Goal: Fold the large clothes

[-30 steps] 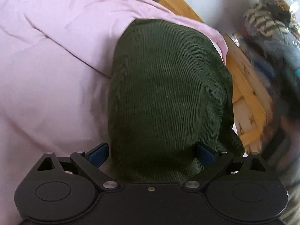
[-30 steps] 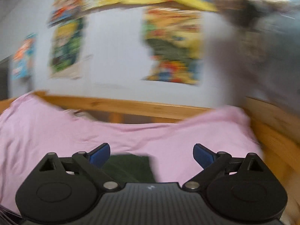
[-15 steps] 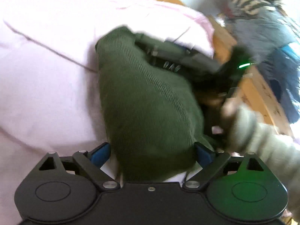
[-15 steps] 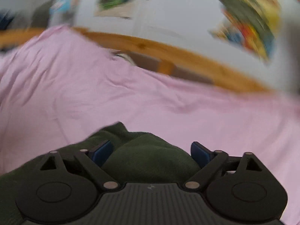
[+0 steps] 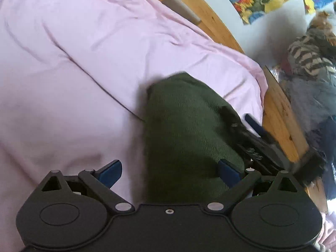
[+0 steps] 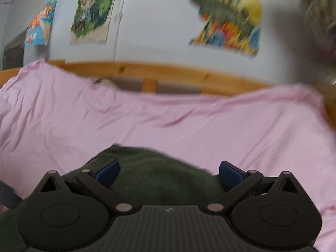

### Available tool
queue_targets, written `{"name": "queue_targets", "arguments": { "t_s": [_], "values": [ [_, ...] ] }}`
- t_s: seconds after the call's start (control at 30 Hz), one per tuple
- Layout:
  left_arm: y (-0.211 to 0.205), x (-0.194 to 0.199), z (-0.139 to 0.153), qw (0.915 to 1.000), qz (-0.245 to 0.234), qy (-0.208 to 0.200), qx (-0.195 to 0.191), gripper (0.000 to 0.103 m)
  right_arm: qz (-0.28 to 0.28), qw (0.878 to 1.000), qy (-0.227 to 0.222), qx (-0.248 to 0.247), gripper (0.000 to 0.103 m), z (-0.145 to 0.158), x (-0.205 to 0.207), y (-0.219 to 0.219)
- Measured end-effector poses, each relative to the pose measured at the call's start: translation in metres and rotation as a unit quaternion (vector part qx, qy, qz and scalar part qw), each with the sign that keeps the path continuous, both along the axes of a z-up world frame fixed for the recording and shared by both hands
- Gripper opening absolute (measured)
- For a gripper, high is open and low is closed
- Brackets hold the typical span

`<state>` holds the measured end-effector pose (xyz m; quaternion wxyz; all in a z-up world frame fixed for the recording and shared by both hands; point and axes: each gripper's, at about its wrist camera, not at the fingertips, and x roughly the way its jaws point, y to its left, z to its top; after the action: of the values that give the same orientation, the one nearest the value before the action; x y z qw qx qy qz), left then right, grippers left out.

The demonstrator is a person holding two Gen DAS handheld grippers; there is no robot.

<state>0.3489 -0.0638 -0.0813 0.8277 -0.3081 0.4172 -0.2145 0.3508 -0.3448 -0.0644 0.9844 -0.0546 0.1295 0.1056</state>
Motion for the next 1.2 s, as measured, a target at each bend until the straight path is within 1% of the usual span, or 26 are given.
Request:
{"name": "queue_targets", "arguments": {
  "t_s": [0.03, 0.07, 0.1, 0.13, 0.17, 0.2, 0.23, 0.3, 0.33, 0.37, 0.4, 0.47, 0.57, 0.63, 0.7, 0.77, 0.83, 0.93, 1.0, 1.07, 1.1, 1.13, 1.2],
  "values": [
    [-0.006, 0.001, 0.002, 0.9999, -0.009, -0.011, 0.006, 0.098, -0.025, 1.0, -0.006, 0.003, 0.102, 0.001, -0.003, -0.007],
    [-0.013, 0.0, 0.002, 0.9995, -0.018, -0.02, 0.014, 0.098, -0.049, 0.999, -0.005, 0.018, 0.102, 0.001, -0.003, -0.018],
    [-0.019, 0.001, 0.005, 0.999, -0.027, -0.029, 0.023, 0.099, -0.069, 0.997, 0.012, 0.03, 0.102, -0.002, 0.0, -0.029],
    [-0.024, 0.001, 0.006, 0.9982, -0.033, -0.035, 0.035, 0.1, -0.08, 0.996, 0.039, 0.029, 0.102, -0.008, 0.007, -0.035],
    [-0.029, 0.001, 0.006, 0.9973, -0.039, -0.039, 0.048, 0.101, -0.068, 0.995, 0.061, 0.027, 0.102, -0.018, 0.011, -0.039],
    [-0.03, 0.001, 0.005, 0.9969, -0.044, -0.039, 0.053, 0.101, -0.06, 0.995, 0.075, 0.019, 0.102, -0.027, 0.013, -0.039],
    [-0.033, 0.002, 0.003, 0.9968, -0.045, -0.031, 0.058, 0.102, -0.063, 0.995, 0.072, 0.009, 0.102, -0.034, 0.012, -0.037],
    [-0.034, 0.002, -0.001, 0.9968, -0.042, -0.019, 0.065, 0.102, -0.076, 0.996, 0.048, -0.01, 0.102, -0.045, 0.007, -0.029],
    [-0.037, 0.002, -0.001, 0.9961, -0.041, -0.02, 0.075, 0.102, -0.079, 0.996, 0.044, -0.013, 0.103, -0.05, 0.008, -0.027],
    [-0.039, 0.002, -0.001, 0.9952, -0.041, -0.026, 0.085, 0.102, -0.079, 0.996, 0.049, -0.007, 0.103, -0.054, 0.011, -0.029],
    [-0.043, 0.001, -0.001, 0.9941, -0.04, -0.034, 0.095, 0.102, -0.076, 0.995, 0.059, 0.002, 0.103, -0.055, 0.015, -0.032],
    [-0.047, 0.0, 0.003, 0.992, -0.041, -0.045, 0.11, 0.102, -0.069, 0.995, 0.067, 0.017, 0.103, -0.052, 0.015, -0.036],
    [-0.041, -0.008, 0.01, 0.9901, -0.036, -0.06, 0.121, 0.102, -0.068, 0.992, 0.087, 0.056, 0.102, -0.033, 0.006, -0.049],
    [-0.037, -0.012, 0.014, 0.9903, -0.028, -0.062, 0.121, 0.102, -0.089, 0.989, 0.085, 0.085, 0.102, -0.018, -0.017, -0.054],
    [-0.035, -0.016, 0.018, 0.9896, -0.029, -0.064, 0.125, 0.102, -0.08, 0.988, 0.085, 0.102, 0.102, -0.007, -0.04, -0.051],
    [-0.036, -0.021, 0.023, 0.9876, -0.034, -0.071, 0.136, 0.102, -0.065, 0.988, 0.096, 0.101, 0.102, -0.001, -0.06, -0.043],
    [-0.04, -0.027, 0.025, 0.9853, -0.046, -0.08, 0.144, 0.102, -0.072, 0.989, 0.1, 0.085, 0.102, -0.003, -0.076, -0.034],
    [-0.05, -0.034, 0.022, 0.9822, -0.065, -0.085, 0.154, 0.102, -0.101, 0.986, 0.116, 0.06, 0.102, -0.017, -0.09, -0.025],
    [-0.055, -0.036, 0.019, 0.9798, -0.064, -0.083, 0.17, 0.102, -0.125, 0.98, 0.142, 0.06, 0.102, -0.031, -0.091, -0.025],
    [-0.057, -0.035, 0.014, 0.9807, -0.064, -0.075, 0.169, 0.102, -0.14, 0.973, 0.165, 0.076, 0.102, -0.041, -0.093, -0.028],
    [-0.056, -0.034, 0.012, 0.981, -0.065, -0.072, 0.168, 0.102, -0.141, 0.972, 0.168, 0.085, 0.102, -0.044, -0.092, -0.03],
    [-0.056, -0.034, 0.01, 0.9814, -0.065, -0.071, 0.166, 0.102, -0.141, 0.972, 0.169, 0.086, 0.102, -0.046, -0.091, -0.031],
    [-0.057, -0.033, 0.006, 0.982, -0.063, -0.07, 0.164, 0.102, -0.14, 0.974, 0.164, 0.068, 0.102, -0.047, -0.089, -0.028]
  ]
}}
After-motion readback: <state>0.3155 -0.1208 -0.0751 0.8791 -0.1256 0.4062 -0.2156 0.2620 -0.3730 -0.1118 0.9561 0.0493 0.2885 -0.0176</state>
